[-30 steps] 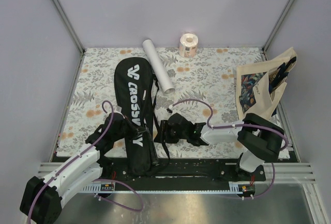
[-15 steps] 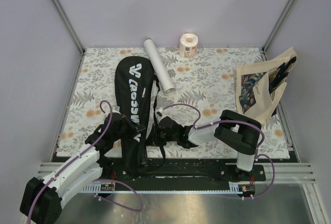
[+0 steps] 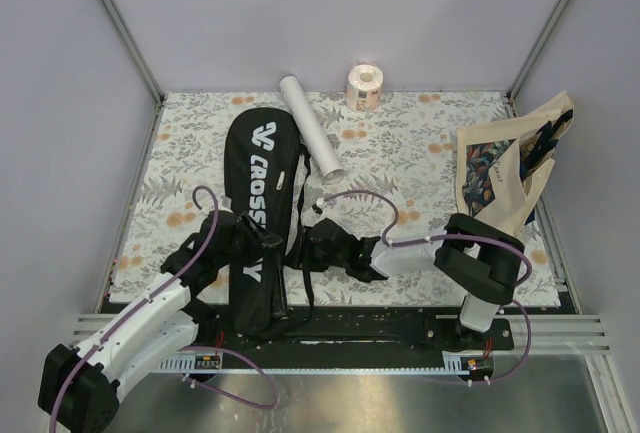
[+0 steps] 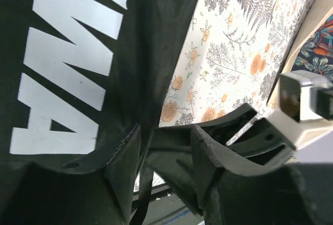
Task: Pack up the badminton gear
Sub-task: Place the racket in the racket bag, then adjust the racket bag at the center of the board.
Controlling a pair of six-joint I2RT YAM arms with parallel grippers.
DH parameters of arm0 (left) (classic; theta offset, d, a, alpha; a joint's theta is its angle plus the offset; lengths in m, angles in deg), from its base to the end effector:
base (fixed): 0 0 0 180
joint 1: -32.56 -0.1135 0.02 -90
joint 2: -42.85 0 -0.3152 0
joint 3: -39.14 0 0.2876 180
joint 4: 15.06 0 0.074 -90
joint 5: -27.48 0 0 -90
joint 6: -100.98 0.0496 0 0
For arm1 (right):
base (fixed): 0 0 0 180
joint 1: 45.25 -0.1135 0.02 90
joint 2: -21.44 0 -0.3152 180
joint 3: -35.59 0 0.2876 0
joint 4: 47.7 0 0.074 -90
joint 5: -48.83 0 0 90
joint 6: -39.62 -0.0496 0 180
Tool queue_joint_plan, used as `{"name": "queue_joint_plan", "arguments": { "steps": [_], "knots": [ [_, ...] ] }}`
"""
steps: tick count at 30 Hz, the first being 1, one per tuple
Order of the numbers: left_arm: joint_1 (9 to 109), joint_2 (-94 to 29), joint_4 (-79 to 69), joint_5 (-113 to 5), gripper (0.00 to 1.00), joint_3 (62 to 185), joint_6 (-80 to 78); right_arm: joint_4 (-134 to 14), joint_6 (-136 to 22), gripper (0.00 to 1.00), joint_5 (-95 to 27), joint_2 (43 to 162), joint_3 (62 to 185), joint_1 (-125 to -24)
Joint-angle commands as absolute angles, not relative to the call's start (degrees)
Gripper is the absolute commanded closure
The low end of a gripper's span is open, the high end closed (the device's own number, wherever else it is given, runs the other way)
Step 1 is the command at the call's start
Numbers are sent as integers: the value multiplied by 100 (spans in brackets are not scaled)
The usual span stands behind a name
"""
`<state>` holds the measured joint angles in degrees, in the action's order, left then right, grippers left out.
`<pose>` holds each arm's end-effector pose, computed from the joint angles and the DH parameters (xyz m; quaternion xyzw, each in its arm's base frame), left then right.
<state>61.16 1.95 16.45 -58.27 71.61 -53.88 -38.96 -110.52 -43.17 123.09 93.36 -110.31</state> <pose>0.1395 -0.0803 0.1985 -0.2668 0.8654 -0.3309 0.2653 0.1669 0.3547 0.1517 -0.0301 0.8870 0.4018 0.2257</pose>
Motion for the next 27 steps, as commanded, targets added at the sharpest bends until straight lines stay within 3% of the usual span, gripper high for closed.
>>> {"name": "queue_joint_plan", "arguments": {
  "steps": [1,6,9,16,27],
  "knots": [
    [6139,181,2070,-6234,52,7701,-4959,-4365,-10541,46,-5039,11707,9605,-10818],
    [5982,102,2642,-6928,41,8325,-4283,-4603,-10285,35,-4988,11758,10061,-10423],
    [5517,-144,2783,-6667,37,8712,-3878,-4612,-10320,29,-4803,12092,10448,-10151],
    [4760,-180,2854,-6139,34,8977,-3376,-4962,-10311,28,-4583,13217,11529,-9843],
    [4557,40,2573,-5866,33,8511,-3525,-5947,-10513,29,-4513,14246,12585,-9763]
  ]
}}
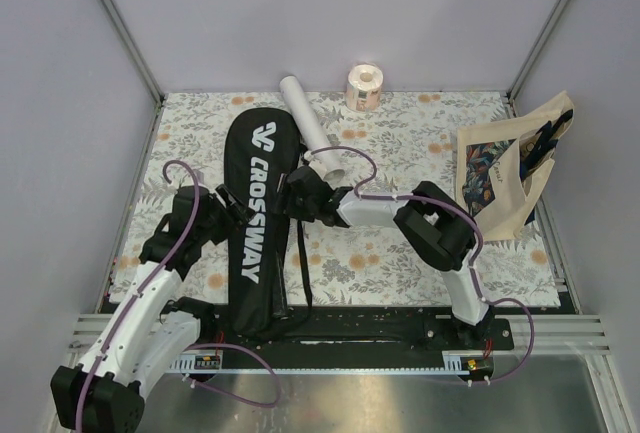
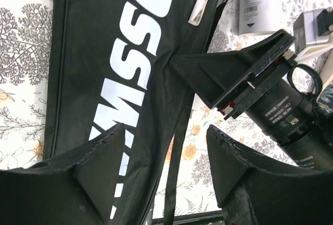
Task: Pack up the badminton gear
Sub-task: Adjust the racket bag at the center of the board.
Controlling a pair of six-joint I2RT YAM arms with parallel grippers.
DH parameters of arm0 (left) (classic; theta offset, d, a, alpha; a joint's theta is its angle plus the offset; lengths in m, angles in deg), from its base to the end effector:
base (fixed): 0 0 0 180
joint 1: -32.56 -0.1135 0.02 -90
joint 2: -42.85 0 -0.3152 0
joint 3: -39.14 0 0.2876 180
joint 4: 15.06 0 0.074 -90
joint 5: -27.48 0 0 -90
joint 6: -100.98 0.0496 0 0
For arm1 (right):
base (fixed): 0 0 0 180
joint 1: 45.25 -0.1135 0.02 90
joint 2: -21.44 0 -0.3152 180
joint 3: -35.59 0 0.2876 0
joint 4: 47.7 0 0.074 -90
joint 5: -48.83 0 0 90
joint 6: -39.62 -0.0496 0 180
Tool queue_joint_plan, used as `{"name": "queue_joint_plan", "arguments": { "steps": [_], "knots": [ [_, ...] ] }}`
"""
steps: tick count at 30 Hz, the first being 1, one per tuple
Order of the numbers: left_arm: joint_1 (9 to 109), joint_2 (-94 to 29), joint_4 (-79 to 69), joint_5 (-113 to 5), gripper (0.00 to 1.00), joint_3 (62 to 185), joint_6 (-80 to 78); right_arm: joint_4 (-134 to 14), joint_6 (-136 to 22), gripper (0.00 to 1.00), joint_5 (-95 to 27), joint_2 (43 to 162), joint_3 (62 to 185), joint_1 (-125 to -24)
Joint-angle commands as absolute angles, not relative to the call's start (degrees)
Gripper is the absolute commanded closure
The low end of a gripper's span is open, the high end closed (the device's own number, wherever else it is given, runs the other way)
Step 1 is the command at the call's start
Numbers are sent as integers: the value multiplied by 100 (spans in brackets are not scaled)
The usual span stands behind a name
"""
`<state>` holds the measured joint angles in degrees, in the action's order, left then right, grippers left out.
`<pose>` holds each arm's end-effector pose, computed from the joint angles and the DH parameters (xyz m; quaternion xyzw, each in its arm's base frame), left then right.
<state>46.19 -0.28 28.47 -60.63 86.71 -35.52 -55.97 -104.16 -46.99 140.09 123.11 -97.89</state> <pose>0.1674 -0.0423 0.2733 -0.2486 0.8679 -0.2282 0.3645 0.3151 0.4044 0.1631 0.0307 0.9027 0.3143 0.2924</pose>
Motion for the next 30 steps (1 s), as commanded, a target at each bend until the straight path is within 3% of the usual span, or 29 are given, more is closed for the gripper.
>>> {"name": "queue_joint_plan", "arguments": {
  "steps": [1,9,12,18,22,30],
  "knots": [
    [4540,31,2537,-5857,33,8485,-3534,-5895,-10557,32,-4469,14299,12576,-9763],
    [4478,-83,2660,-6041,33,8660,-3525,-5281,-10619,72,-4240,14422,12489,-9754],
    [4443,-48,2651,-6068,33,8695,-3560,-4806,-10383,99,-4143,14282,12392,-9754],
    [4355,-205,2818,-6147,32,9195,-3516,-5339,-9355,100,-4090,13361,12594,-9763],
    [4320,-390,2941,-6426,24,9705,-3473,-6936,-8565,100,-5011,12675,13041,-9842],
    [4136,-820,2449,-6491,24,10347,-3393,-9495,-7070,100,-6321,12032,14411,-10176]
  ]
}}
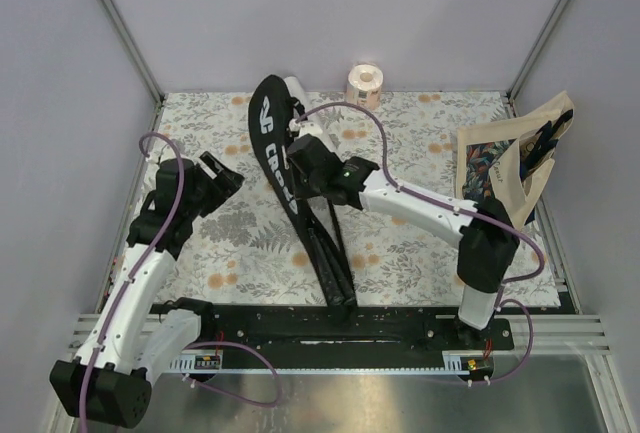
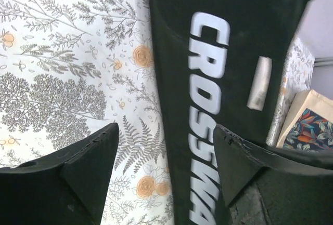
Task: Pack up the badminton gear
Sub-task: Adjust the racket bag at the center of the board.
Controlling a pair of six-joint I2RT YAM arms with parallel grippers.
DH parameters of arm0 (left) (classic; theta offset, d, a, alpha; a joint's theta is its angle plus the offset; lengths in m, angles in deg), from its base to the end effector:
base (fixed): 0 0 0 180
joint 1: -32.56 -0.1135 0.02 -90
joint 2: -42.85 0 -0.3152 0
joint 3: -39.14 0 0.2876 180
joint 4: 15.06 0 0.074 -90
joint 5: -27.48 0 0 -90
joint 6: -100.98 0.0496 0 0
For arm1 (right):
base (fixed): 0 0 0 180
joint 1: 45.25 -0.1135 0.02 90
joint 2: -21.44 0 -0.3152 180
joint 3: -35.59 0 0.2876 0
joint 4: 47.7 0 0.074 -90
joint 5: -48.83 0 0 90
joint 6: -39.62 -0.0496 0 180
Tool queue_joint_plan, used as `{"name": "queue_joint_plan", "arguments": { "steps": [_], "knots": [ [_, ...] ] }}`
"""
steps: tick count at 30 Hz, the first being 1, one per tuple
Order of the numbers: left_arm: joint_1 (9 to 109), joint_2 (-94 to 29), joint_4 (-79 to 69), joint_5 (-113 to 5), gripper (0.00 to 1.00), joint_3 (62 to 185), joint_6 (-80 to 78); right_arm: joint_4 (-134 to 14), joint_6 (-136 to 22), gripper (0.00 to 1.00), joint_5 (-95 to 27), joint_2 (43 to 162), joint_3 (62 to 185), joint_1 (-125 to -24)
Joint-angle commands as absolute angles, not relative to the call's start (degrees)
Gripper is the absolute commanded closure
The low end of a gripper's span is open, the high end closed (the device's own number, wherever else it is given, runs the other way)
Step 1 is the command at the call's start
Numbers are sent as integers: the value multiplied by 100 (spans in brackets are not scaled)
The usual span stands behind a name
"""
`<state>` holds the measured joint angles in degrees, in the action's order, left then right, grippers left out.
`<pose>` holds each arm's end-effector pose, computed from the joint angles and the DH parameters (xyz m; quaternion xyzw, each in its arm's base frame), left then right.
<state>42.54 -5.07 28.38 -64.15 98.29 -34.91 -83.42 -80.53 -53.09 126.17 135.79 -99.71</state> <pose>0.1927 -0.0325 0.3376 -0.2764 0.8307 -0.2153 0.4327 0.2876 0.3849 0.3165 -0.1473 0.8913 0.2119 0.3728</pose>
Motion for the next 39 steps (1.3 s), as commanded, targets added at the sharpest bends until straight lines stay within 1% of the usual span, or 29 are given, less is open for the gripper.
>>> {"name": "queue_joint_plan", "arguments": {
  "steps": [1,5,10,15,18,23,25,29,33,35,39],
  "knots": [
    [4022,-995,2449,-6307,24,10504,-3393,-9698,-6929,100,-6514,12014,14561,-10220],
    [3767,-1480,2616,-5805,25,11059,-3428,-9639,-6436,100,-6842,11891,14414,-10448],
    [3564,-1822,2265,-5576,24,11130,-3393,-9253,-6322,100,-6701,12321,14194,-10729],
    [3494,-2192,1905,-4803,30,11033,-3139,-9489,-5908,100,-7342,13129,14790,-11160],
    [3485,-2350,1817,-4661,29,11077,-2884,-9419,-5777,100,-7474,13341,14940,-11266],
    [3397,-2692,1869,-4618,29,11427,-2647,-9025,-5347,100,-7589,13263,14774,-11319],
    [3301,-2912,1948,-4495,32,11726,-2585,-8753,-5075,100,-7554,13140,14546,-11328],
    [3029,-3220,2027,-4232,35,12175,-2515,-7725,-3812,100,-7614,12709,13931,-11336],
    [2905,-3466,2080,-4126,37,12404,-2470,-7346,-3141,100,-7931,12620,13982,-11319],
    [2870,-3546,2133,-4108,40,12448,-2497,-7231,-2938,100,-8106,12682,14026,-11319],
    [2852,-3616,1861,-4161,40,12334,-2523,-7152,-3051,100,-8090,12709,13913,-11328]
  ]
}}
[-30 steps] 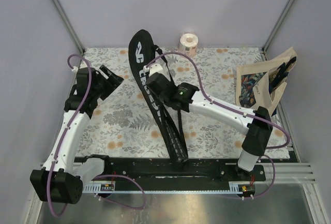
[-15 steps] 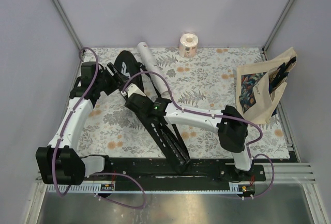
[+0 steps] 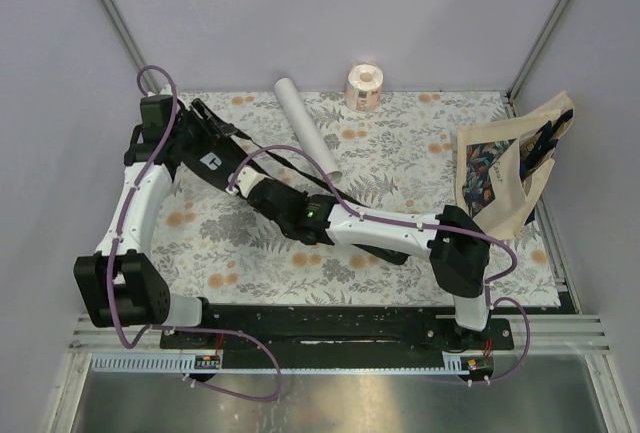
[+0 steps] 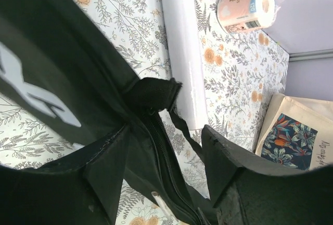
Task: Pack up the badminton gear
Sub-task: Adjust the racket bag at the center of the board.
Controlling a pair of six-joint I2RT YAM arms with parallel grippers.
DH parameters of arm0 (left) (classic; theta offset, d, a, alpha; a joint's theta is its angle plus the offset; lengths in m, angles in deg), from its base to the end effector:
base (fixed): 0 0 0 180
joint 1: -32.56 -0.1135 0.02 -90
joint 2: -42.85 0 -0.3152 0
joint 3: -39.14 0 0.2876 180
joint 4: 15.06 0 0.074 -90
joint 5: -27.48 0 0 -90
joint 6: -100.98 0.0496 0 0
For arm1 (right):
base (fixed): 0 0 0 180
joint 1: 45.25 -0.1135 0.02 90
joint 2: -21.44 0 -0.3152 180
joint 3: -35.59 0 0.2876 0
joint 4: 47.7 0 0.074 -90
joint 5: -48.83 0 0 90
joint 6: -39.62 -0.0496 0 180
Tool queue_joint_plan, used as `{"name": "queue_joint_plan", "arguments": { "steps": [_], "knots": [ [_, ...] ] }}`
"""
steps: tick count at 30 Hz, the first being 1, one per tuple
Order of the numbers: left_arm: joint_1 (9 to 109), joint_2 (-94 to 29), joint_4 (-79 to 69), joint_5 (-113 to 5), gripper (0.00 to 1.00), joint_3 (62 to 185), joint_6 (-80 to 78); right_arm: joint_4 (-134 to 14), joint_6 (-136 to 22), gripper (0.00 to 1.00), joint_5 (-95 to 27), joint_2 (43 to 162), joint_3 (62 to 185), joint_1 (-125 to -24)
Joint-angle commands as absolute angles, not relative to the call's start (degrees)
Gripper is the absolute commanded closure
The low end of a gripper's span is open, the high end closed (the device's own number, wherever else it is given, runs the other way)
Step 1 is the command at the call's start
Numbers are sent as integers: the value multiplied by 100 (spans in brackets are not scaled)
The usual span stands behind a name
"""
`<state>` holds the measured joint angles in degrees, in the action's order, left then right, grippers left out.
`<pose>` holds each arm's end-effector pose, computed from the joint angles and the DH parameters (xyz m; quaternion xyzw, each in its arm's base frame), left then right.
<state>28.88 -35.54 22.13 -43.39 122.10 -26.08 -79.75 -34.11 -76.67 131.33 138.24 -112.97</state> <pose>0.3454 0.0059 0.3800 -0.2263 0.8387 -0.2756 0.4116 0.2166 0.4527 0.3012 -0.4788 0.7270 -0.0712 0.4870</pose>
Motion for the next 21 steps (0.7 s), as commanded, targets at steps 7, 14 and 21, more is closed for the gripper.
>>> {"name": "queue_joint_plan", "arguments": {
  "steps": [7,14,21],
  "knots": [
    [2843,-3476,1905,-4372,43,11965,-2567,-7117,-3420,100,-8037,12700,13728,-11328],
    [2852,-3142,2921,-5537,43,12298,-2277,-6994,-3623,100,-8046,12638,13473,-11328],
    [2738,-2764,2416,-5481,44,12045,-2418,-6862,-3702,100,-7993,12498,13297,-11336]
  ]
}}
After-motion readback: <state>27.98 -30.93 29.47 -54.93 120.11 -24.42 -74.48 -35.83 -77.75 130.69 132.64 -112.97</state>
